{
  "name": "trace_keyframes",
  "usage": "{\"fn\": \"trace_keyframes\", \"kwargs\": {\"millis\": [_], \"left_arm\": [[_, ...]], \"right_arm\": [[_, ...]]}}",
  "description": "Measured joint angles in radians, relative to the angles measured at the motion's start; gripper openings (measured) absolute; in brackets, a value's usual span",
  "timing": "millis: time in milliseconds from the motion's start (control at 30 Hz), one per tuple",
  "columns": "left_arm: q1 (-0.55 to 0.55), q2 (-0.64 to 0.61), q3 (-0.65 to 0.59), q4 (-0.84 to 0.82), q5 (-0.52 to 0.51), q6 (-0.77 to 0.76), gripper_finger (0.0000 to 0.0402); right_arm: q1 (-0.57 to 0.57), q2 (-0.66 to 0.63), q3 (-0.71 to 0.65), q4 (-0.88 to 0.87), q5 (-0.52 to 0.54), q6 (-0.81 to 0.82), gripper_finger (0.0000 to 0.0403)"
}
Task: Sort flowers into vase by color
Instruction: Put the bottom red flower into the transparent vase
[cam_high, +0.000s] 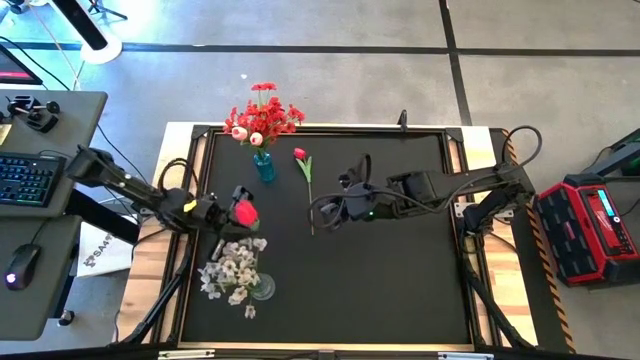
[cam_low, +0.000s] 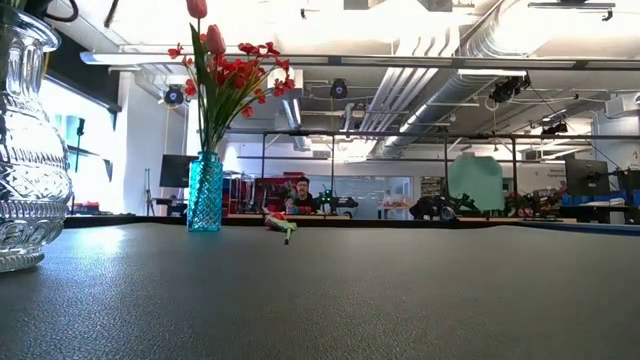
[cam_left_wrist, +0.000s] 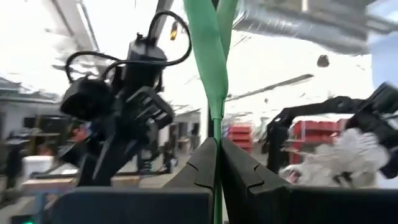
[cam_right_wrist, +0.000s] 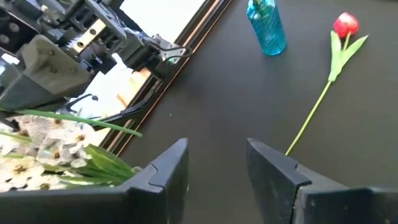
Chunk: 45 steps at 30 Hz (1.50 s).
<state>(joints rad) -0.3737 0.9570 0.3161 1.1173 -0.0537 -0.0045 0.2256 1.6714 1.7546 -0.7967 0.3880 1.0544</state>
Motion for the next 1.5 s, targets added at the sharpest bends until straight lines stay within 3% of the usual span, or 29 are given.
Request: {"fn": "trace_keyframes", "kwargs": {"millis": [167,467,633,733,867,967,1267,1500], "left_arm": [[0.000,0.124,0.000,0.121,0.076,-0.104,0.0000],[-0.002,0.307,0.000,0.409,0.140,-0.233,0.0000],[-0.002,0.346,0.000,0.432,0.183,-0.256,0.0000],[0.000,0.363,0.000,0.435,0.175,-0.284,0.0000],[0.012,0.371,0.000,0.423,0.087,-0.318,0.0000],[0.020,0.370,0.000,0.399,0.067,-0.318,0.0000],[0.021,0.370,0.000,0.362,0.068,-0.318,0.0000],[0.021,0.369,0.000,0.359,0.069,-0.318,0.0000]], "right_arm": [[0.006,0.000,0.000,0.000,-0.038,0.030,0.0144],[0.039,0.000,0.000,0.000,-0.017,0.067,0.0144],[0.061,0.009,0.000,0.053,-0.022,0.041,0.0144],[0.083,0.040,0.000,0.205,-0.045,-0.119,0.0144],[0.118,0.089,-0.002,0.485,-0.076,-0.402,0.0144],[0.125,0.123,-0.002,0.623,-0.080,-0.510,0.0148],[0.082,0.142,-0.002,0.661,-0.065,-0.530,0.0162],[0.077,0.148,-0.002,0.669,-0.120,-0.539,0.0115]]}}
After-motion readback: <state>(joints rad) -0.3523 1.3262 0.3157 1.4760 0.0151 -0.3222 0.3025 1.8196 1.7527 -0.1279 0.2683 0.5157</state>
